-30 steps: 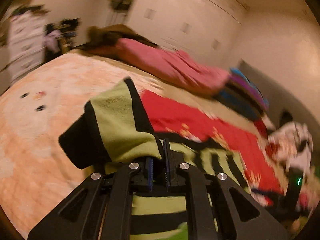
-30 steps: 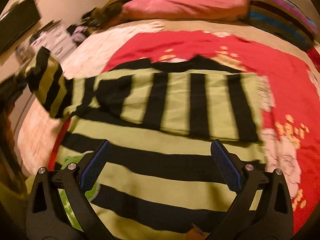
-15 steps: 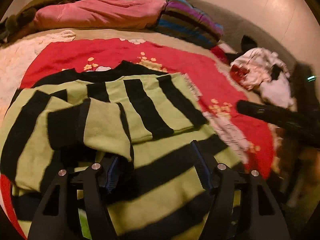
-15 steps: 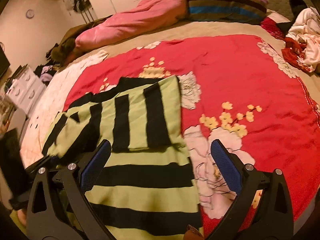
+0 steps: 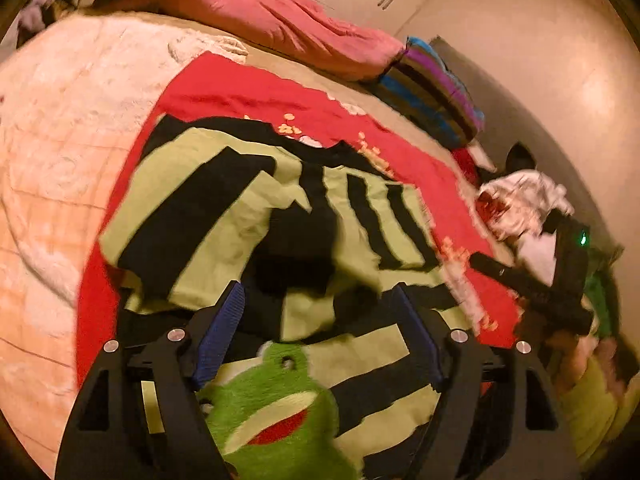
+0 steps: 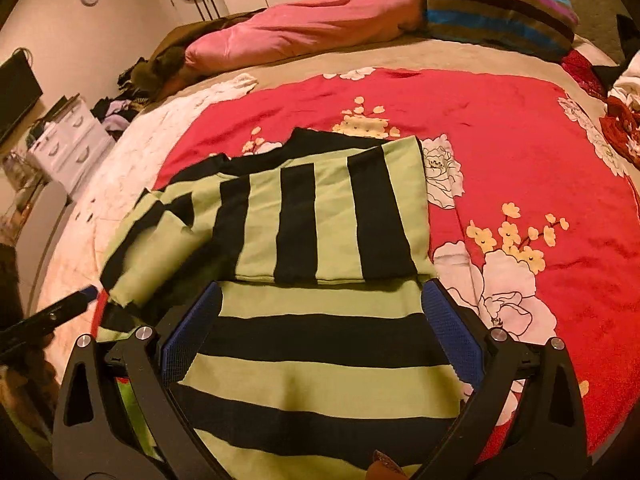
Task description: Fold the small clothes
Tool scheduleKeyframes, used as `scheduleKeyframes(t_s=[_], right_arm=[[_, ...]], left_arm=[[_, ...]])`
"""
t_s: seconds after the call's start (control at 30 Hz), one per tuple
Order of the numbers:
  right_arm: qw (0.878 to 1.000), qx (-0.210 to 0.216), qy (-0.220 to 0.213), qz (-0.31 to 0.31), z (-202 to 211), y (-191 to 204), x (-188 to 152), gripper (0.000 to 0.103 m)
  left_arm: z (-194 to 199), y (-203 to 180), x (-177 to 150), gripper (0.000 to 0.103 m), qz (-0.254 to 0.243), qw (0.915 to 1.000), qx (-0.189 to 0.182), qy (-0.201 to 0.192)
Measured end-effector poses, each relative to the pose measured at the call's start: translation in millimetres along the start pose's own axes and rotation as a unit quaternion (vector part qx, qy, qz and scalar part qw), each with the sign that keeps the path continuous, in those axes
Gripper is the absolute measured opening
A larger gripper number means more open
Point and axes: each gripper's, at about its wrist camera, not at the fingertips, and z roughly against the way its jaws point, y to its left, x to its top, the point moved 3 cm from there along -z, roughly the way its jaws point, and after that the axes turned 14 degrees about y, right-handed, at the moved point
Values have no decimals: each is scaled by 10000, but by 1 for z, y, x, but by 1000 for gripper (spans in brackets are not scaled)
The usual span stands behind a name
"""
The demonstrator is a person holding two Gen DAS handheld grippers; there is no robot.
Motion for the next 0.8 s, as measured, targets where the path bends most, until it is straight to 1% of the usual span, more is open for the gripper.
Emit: scheduleKeyframes(t_s=[0.03,0.1,0.13,0.2,0.27,0.3,0.33,0.43,0.47,0.53,0.6,0.63,0.67,0.73,0.77,0.8], right_arm=[[10000,-36,-30,-31,3,-1,1,94],[9999,-102,-78,-55,8,-4,3,94],[9998,-139,-110,-57,11,-5,3,94],[9996,-206,-202,37,17,-2,3,94],[9988,-273,-223,341,17,13,2,94],[9977,-304,-209,569,15,26,-1,94],[9959,-294,-182,836,11,42,-4,94],[9887,-202,-101,1485,0,86,-14,94],[9831,-159,-113,1819,-6,110,-19,94],[9742,-159,-162,2244,-13,140,-25,94],[9588,-214,-175,2826,-29,178,-33,94],[9532,-281,-146,3007,-36,191,-35,94],[9494,-344,-117,3121,-44,201,-35,94],[9461,-542,-66,3192,-57,210,-33,94],[9447,-739,-1,3196,-67,213,-31,94],[9440,-908,77,3172,-77,212,-28,93]], left_arm=[[-2,-5,0,75,-61,9999,-140,-6],[-4,-15,-2,75,-214,9997,-130,13],[-3,-19,-3,75,-297,9995,-40,20],[-2,-15,-4,75,-272,9994,207,-3],[6,6,-4,75,40,9978,654,-70],[10,16,-3,75,202,9968,769,-113],[19,33,-4,75,487,9942,933,-222],[39,67,-6,76,941,9882,1113,-467],[44,74,-7,76,1049,9866,1134,-530],[53,87,-9,76,1245,9840,1105,-629],[57,94,-10,76,1360,9830,1027,-687],[58,94,-11,76,1357,9836,972,-688],[58,93,-11,76,1311,9846,922,-692],[57,87,-11,76,1217,9865,845,-697],[56,85,-11,80,1183,9875,795,-680],[56,84,-12,81,1176,9878,764,-675]])
